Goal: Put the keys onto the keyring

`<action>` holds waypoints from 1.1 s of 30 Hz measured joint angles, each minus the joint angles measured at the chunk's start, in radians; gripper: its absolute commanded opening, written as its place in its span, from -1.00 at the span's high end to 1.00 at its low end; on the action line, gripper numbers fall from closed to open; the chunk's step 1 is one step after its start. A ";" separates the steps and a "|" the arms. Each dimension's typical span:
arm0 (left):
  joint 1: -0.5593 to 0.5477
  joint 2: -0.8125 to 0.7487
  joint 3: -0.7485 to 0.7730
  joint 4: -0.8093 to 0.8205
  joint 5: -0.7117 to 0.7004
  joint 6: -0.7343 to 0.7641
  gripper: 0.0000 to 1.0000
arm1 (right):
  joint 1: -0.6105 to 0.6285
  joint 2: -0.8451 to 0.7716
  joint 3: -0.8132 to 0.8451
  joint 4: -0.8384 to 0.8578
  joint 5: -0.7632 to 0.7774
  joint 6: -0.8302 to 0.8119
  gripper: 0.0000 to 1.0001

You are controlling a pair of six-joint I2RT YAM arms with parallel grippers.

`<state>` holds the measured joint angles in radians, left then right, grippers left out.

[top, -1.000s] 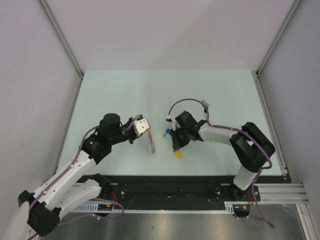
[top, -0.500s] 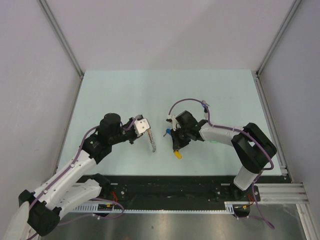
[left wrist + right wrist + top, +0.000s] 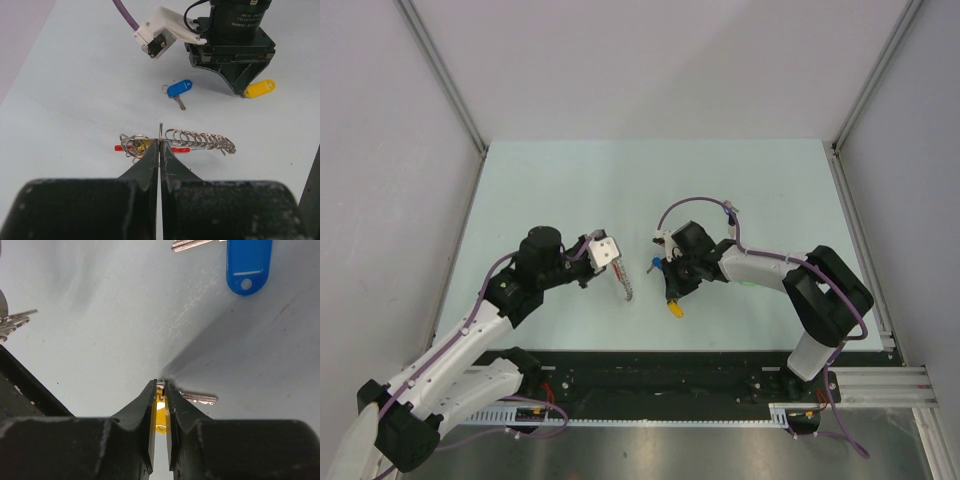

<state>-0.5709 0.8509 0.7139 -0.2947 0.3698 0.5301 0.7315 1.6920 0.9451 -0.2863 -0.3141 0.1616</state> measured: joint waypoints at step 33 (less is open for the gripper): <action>0.000 0.007 0.000 0.000 0.033 0.001 0.99 | 0.000 -0.112 -0.010 0.050 0.008 -0.061 1.00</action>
<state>-0.5709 0.8577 0.7139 -0.2947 0.4026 0.5312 0.7315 1.5803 0.9352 -0.2367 -0.3065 0.1009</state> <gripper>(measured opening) 0.005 0.010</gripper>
